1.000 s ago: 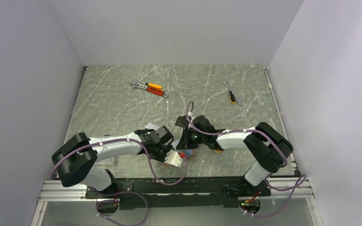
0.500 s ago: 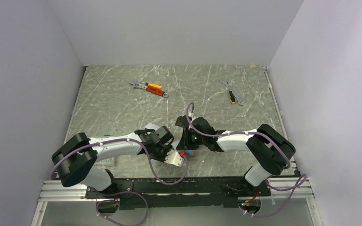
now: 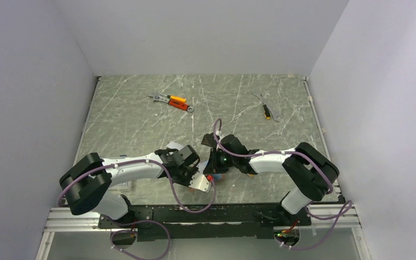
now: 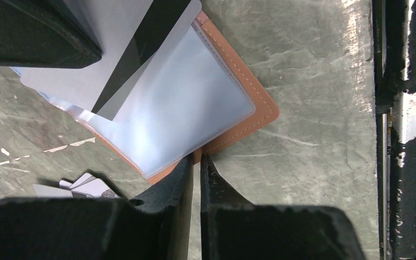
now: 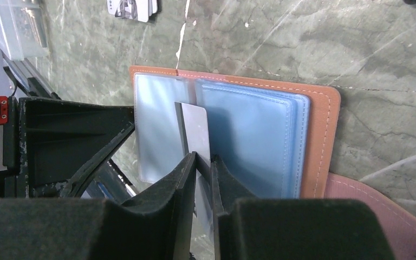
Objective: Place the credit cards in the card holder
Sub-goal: Insert the credit card into the card holder.
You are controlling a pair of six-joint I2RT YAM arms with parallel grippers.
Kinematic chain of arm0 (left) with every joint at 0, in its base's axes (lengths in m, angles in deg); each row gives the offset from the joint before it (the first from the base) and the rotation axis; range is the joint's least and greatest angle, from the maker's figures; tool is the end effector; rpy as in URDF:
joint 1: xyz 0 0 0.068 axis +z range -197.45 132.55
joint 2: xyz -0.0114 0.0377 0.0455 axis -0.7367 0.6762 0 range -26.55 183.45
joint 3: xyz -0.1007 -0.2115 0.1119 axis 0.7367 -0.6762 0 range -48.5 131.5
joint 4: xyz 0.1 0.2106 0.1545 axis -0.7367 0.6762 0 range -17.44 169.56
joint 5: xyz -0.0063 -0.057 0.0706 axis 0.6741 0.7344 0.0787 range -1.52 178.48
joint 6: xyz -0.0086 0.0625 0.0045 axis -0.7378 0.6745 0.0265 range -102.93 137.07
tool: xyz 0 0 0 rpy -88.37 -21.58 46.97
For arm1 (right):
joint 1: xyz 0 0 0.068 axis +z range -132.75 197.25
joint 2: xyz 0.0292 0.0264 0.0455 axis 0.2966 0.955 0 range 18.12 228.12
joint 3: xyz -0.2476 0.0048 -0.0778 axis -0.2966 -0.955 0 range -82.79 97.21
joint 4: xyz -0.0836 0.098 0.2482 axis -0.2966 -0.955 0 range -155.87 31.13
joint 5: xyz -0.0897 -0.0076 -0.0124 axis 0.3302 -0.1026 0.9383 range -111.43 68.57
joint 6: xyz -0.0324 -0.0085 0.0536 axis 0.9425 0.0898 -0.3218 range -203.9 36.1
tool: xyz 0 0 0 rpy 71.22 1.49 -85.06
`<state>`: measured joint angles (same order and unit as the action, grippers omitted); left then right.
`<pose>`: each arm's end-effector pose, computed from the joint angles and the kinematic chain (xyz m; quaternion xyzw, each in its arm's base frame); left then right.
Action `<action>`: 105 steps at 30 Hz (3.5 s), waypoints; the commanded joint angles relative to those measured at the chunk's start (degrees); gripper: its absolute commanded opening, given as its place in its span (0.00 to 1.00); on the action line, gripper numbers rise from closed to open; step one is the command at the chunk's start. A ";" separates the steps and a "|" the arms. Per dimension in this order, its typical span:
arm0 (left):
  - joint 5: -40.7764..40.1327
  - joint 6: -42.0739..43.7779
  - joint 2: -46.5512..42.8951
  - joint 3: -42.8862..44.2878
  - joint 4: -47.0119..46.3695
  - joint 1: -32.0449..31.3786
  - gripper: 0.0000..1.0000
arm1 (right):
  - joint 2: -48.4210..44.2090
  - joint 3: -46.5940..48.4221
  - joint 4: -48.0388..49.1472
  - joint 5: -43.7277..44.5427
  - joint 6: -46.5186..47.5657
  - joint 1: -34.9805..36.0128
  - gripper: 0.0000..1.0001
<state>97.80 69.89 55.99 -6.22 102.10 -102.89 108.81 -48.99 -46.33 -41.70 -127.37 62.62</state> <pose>0.1468 -0.2272 0.1222 0.8035 0.5634 -0.0840 0.1729 0.2011 0.2275 0.0916 -0.0833 0.9061 0.3831 0.1592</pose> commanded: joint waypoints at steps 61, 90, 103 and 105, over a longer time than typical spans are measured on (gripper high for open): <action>-1.06 -1.06 0.58 -0.40 -0.03 -1.08 0.08 | 1.03 -5.61 8.71 -10.15 -1.47 -4.08 0.00; 1.30 -1.65 5.02 4.42 1.15 -1.77 0.06 | 2.94 -2.46 6.01 -9.45 -0.15 -3.85 0.00; -1.08 -0.45 1.60 -3.49 -1.60 -2.47 0.04 | 6.71 -1.47 9.26 -16.84 -0.02 -4.44 0.00; -1.63 -0.50 1.78 -4.24 -2.32 -2.64 0.04 | 7.64 -0.57 9.52 -17.58 0.00 -4.46 0.00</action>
<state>97.43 68.86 55.92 -6.64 98.62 -105.08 113.60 -51.28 -36.56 -56.28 -128.96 57.50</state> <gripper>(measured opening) 0.050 0.009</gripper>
